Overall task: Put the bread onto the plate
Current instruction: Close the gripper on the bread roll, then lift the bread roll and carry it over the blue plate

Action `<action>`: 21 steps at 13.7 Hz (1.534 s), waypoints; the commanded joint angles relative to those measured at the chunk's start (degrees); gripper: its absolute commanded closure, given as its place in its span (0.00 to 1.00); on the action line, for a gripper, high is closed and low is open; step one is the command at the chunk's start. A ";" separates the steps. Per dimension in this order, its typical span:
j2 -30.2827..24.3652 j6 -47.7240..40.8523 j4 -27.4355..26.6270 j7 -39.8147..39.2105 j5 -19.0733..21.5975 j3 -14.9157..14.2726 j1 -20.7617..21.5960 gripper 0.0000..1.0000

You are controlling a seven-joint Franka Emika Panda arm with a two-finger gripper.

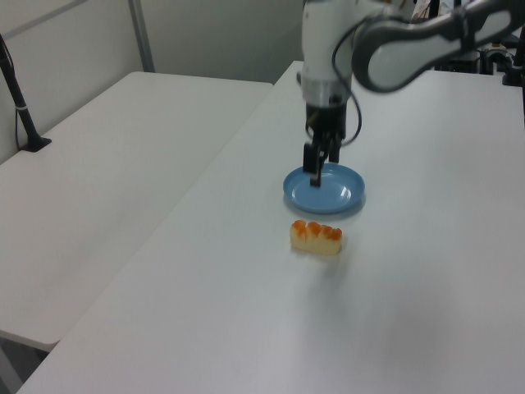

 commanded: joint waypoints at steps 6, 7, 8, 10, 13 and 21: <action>10.31 7.56 0.12 2.25 -4.07 -0.65 3.69 0.00; 10.49 7.82 0.03 2.08 -4.77 -0.65 3.51 0.04; 11.19 7.99 0.03 1.99 -5.48 -0.65 3.60 0.12; 12.86 9.57 -0.06 2.07 -5.57 -0.56 3.86 0.32; 13.49 10.37 0.29 2.34 -5.22 0.23 4.47 0.70; 7.33 3.07 1.70 -15.92 -5.31 -0.65 -4.38 0.70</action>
